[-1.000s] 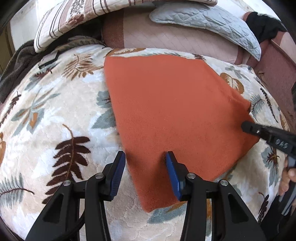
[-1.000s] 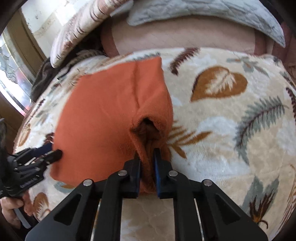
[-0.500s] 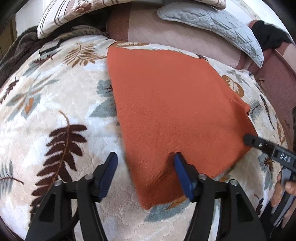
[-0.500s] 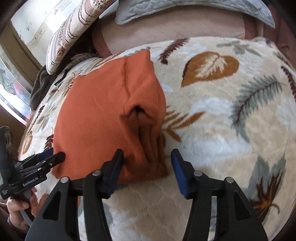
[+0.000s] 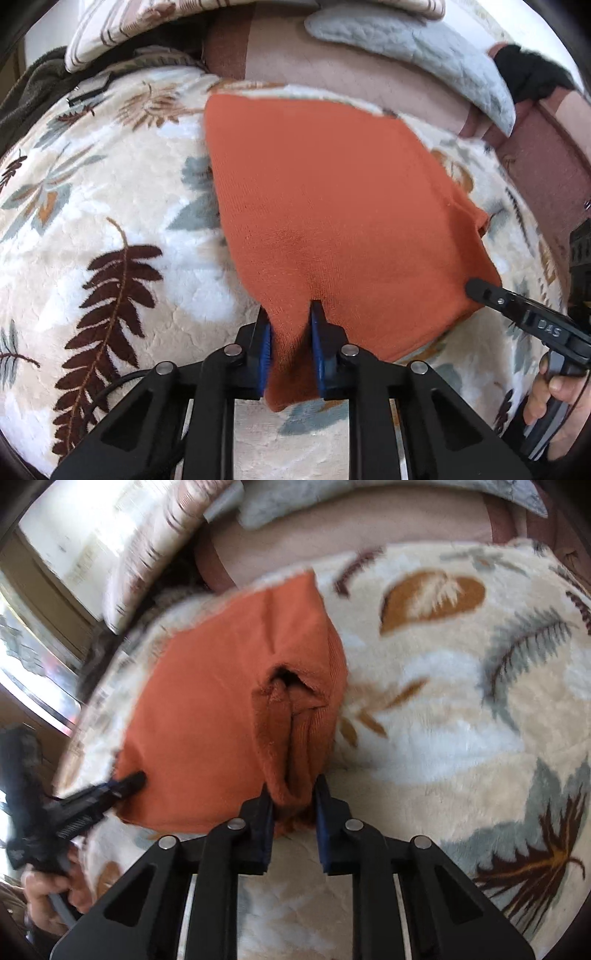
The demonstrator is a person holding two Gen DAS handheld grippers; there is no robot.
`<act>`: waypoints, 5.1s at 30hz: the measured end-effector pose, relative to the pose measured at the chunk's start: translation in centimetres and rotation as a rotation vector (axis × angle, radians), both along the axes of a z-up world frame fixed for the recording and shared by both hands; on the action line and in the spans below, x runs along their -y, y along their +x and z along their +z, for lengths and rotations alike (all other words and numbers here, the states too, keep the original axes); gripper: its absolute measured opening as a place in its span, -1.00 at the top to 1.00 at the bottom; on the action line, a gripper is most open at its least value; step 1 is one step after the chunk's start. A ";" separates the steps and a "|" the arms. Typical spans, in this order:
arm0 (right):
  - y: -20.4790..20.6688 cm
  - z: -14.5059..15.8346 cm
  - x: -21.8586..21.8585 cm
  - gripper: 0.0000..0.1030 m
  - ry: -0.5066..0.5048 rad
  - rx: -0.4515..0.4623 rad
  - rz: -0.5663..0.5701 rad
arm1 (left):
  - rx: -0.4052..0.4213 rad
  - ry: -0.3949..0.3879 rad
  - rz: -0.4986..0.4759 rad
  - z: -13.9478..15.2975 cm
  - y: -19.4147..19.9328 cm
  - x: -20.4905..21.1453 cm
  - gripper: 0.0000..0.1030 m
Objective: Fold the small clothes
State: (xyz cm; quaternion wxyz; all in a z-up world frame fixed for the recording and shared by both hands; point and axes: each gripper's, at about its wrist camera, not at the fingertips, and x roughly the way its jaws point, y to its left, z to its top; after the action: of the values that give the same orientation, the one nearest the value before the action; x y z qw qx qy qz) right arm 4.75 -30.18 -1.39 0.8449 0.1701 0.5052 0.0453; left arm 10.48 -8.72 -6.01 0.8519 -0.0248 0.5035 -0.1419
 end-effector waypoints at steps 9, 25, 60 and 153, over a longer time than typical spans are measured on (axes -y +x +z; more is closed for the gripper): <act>0.4 0.3 1.2 0.04 0.003 -0.022 -0.016 | 0.023 -0.009 0.006 0.1 -0.4 -0.3 0.13; 7.1 2.1 1.7 0.57 0.053 0.073 -0.045 | 0.024 -0.045 0.078 2.2 4.5 -0.6 0.06; 10.6 -2.3 4.5 -0.27 0.320 0.024 0.001 | -0.003 -0.181 0.139 0.9 8.9 -1.2 -0.26; 9.4 5.3 -12.0 0.28 -0.065 0.179 0.214 | 0.185 -0.018 0.178 6.2 4.9 -8.6 0.24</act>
State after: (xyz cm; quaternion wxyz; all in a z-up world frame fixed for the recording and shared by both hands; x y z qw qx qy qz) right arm 14.18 -18.18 3.91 0.8819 0.0829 0.4444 0.1336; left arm 15.38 -0.11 0.18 0.9037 -0.0640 0.4171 -0.0719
